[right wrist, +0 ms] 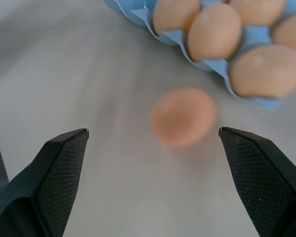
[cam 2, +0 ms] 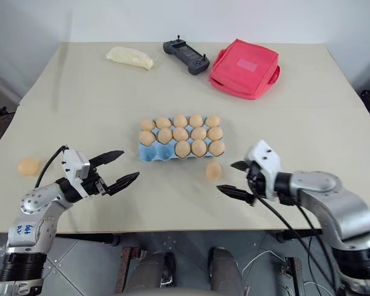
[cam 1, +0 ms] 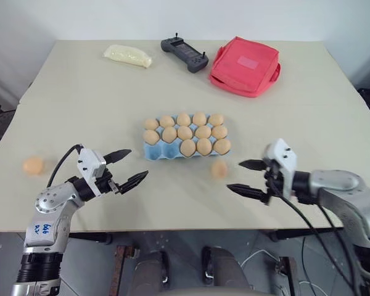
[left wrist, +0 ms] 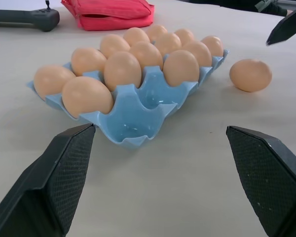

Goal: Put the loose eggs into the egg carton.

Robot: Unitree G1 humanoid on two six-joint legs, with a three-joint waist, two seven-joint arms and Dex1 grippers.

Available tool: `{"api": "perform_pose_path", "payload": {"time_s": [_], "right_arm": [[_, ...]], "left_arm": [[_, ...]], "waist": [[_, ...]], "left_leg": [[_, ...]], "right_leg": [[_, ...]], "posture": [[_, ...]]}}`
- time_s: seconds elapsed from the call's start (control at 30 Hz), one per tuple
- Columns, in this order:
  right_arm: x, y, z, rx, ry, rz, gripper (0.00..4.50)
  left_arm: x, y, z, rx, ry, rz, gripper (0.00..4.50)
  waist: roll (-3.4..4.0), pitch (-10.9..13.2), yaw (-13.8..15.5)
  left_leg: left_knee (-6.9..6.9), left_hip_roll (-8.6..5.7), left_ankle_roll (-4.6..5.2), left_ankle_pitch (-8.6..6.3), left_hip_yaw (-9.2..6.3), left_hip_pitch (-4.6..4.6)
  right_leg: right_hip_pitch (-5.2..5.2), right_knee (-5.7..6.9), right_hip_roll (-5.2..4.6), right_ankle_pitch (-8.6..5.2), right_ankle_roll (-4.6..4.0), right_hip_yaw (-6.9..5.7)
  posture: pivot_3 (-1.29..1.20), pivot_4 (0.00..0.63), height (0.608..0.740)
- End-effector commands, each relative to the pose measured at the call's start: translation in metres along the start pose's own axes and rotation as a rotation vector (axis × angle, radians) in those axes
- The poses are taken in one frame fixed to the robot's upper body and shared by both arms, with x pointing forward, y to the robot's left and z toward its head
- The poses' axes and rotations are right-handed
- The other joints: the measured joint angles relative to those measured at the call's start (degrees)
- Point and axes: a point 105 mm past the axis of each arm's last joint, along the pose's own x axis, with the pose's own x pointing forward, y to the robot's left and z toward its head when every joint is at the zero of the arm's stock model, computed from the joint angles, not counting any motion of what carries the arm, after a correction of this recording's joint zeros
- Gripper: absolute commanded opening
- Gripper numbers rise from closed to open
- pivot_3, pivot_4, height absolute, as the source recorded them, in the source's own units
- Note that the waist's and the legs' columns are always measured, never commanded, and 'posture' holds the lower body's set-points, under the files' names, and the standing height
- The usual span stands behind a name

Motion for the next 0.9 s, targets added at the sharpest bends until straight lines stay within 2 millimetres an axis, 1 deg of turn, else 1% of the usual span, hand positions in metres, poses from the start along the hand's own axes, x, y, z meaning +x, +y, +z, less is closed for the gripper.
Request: {"api": "perform_pose_path", "payload": {"time_s": [0.03, 0.07, 0.2, 0.4, 0.6, 0.8, 0.9], "right_arm": [[0.010, -0.004, 0.001, -0.008, -0.004, -0.016, 4.42], [0.014, -0.006, 0.000, -0.006, -0.003, -0.017, 4.42], [0.025, -0.009, -0.003, -0.006, 0.006, -0.012, 4.42], [0.039, -0.009, -0.006, -0.014, 0.002, 0.008, 4.42], [0.046, -0.004, 0.004, -0.016, -0.036, 0.035, 4.42], [0.054, 0.001, 0.002, -0.005, -0.037, 0.059, 4.42], [0.058, 0.004, 0.002, 0.002, -0.045, 0.072, 3.81]], "left_arm": [[-0.003, -0.003, 0.010, 0.033, -0.019, 0.005, 4.50], [-0.004, -0.003, 0.009, 0.034, -0.016, 0.010, 4.50], [-0.008, -0.005, 0.009, 0.034, -0.013, 0.022, 4.50], [-0.011, -0.007, 0.009, 0.032, -0.010, 0.040, 4.50], [-0.011, -0.007, 0.010, 0.033, -0.010, 0.047, 4.50], [-0.010, -0.007, 0.010, 0.034, -0.012, 0.047, 4.50], [-0.009, -0.007, 0.010, 0.035, -0.013, 0.046, 4.50]], "waist": [[0.00, 0.00, 0.07], [0.00, 0.00, 0.09], [0.00, 0.00, 0.04], [0.00, 0.00, 0.01], [0.00, 0.00, -0.02], [0.00, 0.00, -0.02], [0.00, 0.00, -0.05]], "left_leg": [[0.01, 0.00, 0.06, 0.04, 0.00, -0.08], [0.01, 0.00, 0.25, 0.15, -0.01, -0.18], [0.04, -0.04, 0.18, 0.16, 0.00, -0.42], [0.06, -0.03, 0.31, 0.12, 0.07, -0.43], [0.10, -0.03, 0.40, 0.22, 0.12, -0.43], [0.05, -0.03, 0.38, 0.23, 0.13, -0.45], [0.04, -0.03, 0.36, 0.23, 0.16, -0.48]], "right_leg": [[-0.07, -0.01, 0.00, 0.00, 0.00, -0.01], [-0.15, -0.02, -0.01, 0.00, 0.01, -0.02], [-0.38, 0.00, -0.03, 0.05, 0.10, -0.08], [-0.41, 0.02, -0.03, 0.07, 0.13, -0.12], [-0.45, 0.11, -0.04, 0.08, 0.12, -0.07], [-0.56, 0.17, -0.05, 0.08, 0.11, -0.04], [-0.63, 0.21, -0.05, 0.08, 0.11, -0.03]], "posture": [[0.00, 0.150, 0.740], [0.00, 0.150, 0.740], [0.00, 0.150, 0.740], [0.00, 0.150, 0.740], [0.00, 0.150, 0.740], [0.00, 0.150, 0.740], [0.00, 0.150, 0.740]]}}
